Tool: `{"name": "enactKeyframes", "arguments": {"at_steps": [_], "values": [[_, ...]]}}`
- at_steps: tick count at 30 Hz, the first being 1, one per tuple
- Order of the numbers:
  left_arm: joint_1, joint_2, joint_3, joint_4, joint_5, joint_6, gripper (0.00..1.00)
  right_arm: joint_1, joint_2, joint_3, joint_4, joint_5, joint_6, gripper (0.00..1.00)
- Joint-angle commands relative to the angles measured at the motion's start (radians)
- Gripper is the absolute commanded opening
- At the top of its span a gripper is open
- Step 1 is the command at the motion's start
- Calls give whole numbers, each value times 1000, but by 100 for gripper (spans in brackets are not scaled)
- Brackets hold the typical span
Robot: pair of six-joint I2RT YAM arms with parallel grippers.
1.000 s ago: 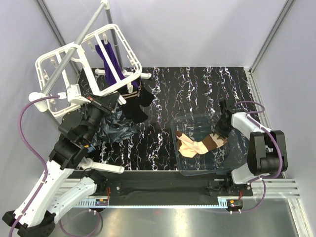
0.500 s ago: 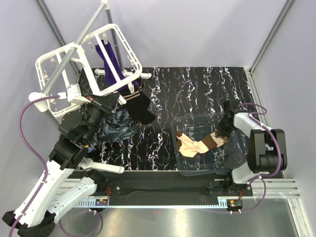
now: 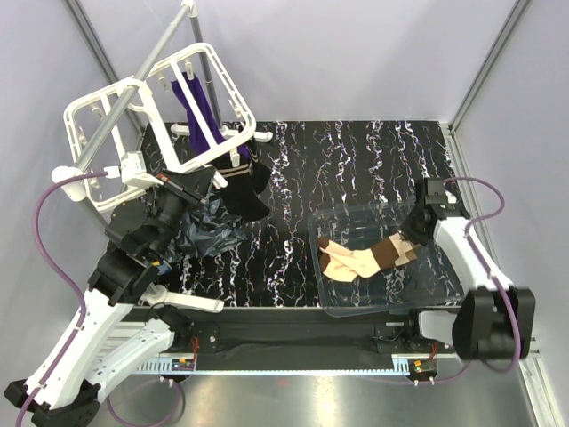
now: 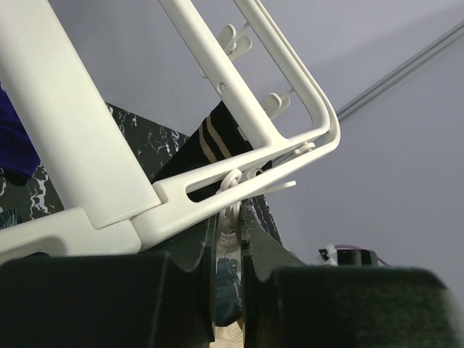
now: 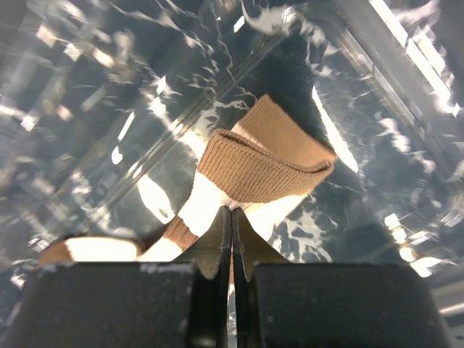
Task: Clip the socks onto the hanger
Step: Pick up the sock from the bin, then clamp the sock onto the hanger.
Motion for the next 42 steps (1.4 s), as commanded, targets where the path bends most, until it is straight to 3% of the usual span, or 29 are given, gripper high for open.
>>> {"name": "enactKeyframes", "arguments": {"at_steps": [1,5,9,16,21,23,31,42], "values": [[-9,-5,0,-7,94,-31,0,8,-125,68,-72,59,-44,0],[-9,-6,7,-15,91,-30,0,26,-200,117,-109,8,-88,0],[-9,-9,10,-21,89,-31,0,92,-302,156,-32,-175,-125,0],[-9,5,16,-19,109,-53,0,382,-296,308,12,-178,-214,0],[-11,5,13,-19,119,-77,0,618,-237,414,43,-162,-256,0],[-11,6,16,-18,120,-80,0,670,-192,457,39,-105,-270,0],[-9,9,33,-30,123,-109,0,936,-10,614,86,-111,-351,0],[-11,20,26,-12,148,-140,0,968,253,885,124,-292,-362,0]]}}
